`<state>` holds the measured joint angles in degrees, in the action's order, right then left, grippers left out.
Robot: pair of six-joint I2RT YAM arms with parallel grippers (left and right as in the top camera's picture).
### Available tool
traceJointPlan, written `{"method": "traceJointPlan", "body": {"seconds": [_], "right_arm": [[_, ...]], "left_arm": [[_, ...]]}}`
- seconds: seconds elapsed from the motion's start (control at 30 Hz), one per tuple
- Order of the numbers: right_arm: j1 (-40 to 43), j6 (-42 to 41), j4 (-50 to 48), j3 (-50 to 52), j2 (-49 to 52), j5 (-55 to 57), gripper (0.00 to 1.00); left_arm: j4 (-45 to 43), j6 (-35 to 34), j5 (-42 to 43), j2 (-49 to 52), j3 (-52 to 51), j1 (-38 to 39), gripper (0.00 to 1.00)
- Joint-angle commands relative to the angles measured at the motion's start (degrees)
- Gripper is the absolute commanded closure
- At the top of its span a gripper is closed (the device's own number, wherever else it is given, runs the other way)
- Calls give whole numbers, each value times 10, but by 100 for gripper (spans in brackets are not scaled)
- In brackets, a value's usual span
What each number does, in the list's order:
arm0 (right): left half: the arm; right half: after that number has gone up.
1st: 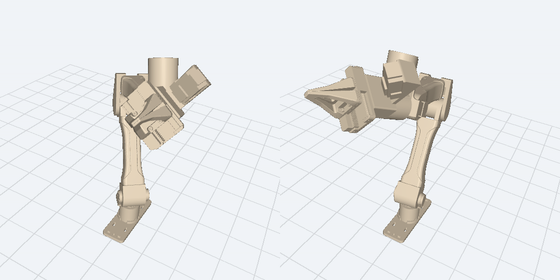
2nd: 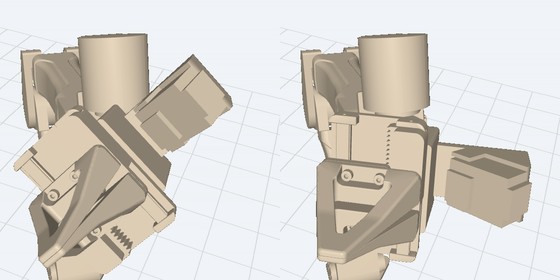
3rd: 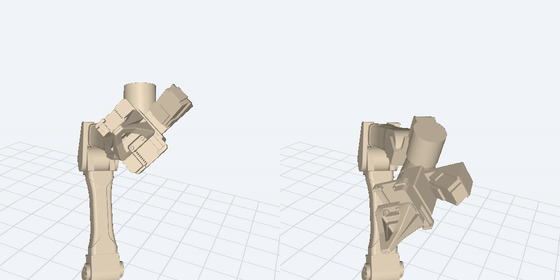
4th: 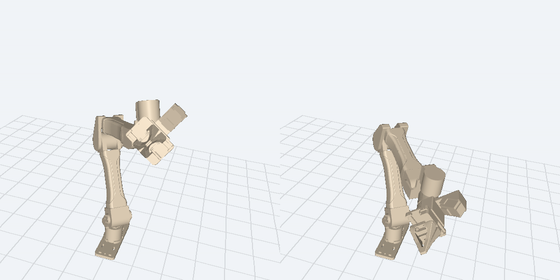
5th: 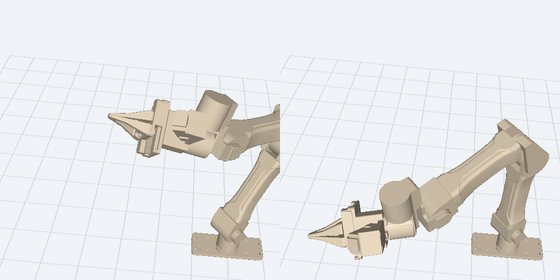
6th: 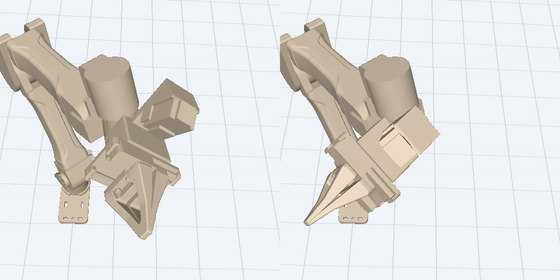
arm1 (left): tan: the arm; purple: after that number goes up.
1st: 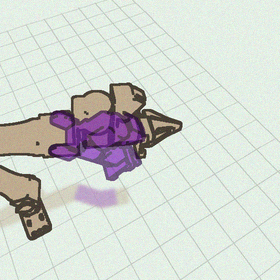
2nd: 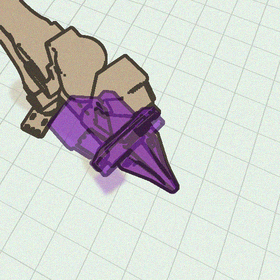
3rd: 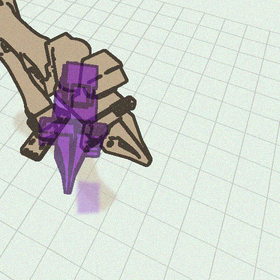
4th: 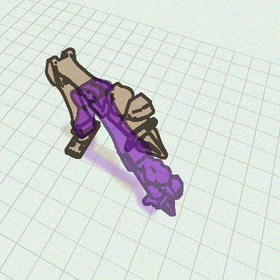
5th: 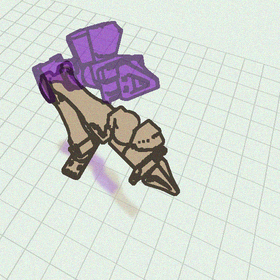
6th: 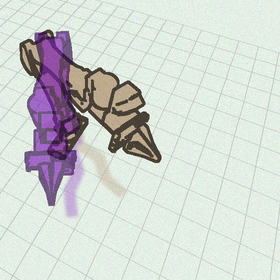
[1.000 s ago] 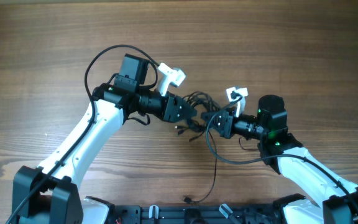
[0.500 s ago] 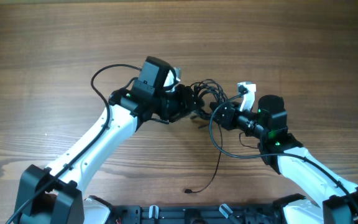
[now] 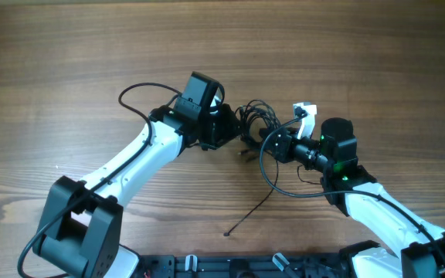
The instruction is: Untangle cables
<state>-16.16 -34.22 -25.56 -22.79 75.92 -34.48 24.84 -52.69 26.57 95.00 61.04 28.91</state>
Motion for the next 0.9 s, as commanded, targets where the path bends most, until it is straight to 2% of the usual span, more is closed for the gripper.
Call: {"method": "traceJointPlan", "body": {"seconds": [0.0, 0.13, 0.2, 0.33, 0.4, 0.5, 0.53, 0.63, 0.73, 0.87], "right_arm": [[0, 2, -6, 0, 7, -16, 95], [0, -55, -6, 0, 7, -16, 95], [0, -63, -6, 0, 7, -16, 95], [8, -11, 25, 0, 7, -15, 95], [12, 26, 68, 0, 7, -5, 95], [12, 25, 119, 0, 7, 50, 95], [12, 25, 126, 0, 7, 67, 95], [12, 25, 130, 0, 7, 90, 96], [12, 25, 132, 0, 7, 108, 95], [12, 25, 132, 0, 7, 107, 96]], "left_arm": [[-9, -47, -14, 7, 7, 26, 76], [-9, -52, -50, 7, 7, 68, 80], [-8, -51, -67, 7, 7, 80, 96], [-10, 1, -54, -5, 8, 47, 96], [-21, 16, -3, -29, 15, 0, 96], [-77, 28, 109, -73, 20, -70, 96], [-107, 28, 180, -95, 20, -100, 96], [-118, 28, 299, -116, 20, -144, 96], [-116, 28, 336, -115, 20, -167, 96], [-116, 28, 340, -115, 20, -224, 96]]}}
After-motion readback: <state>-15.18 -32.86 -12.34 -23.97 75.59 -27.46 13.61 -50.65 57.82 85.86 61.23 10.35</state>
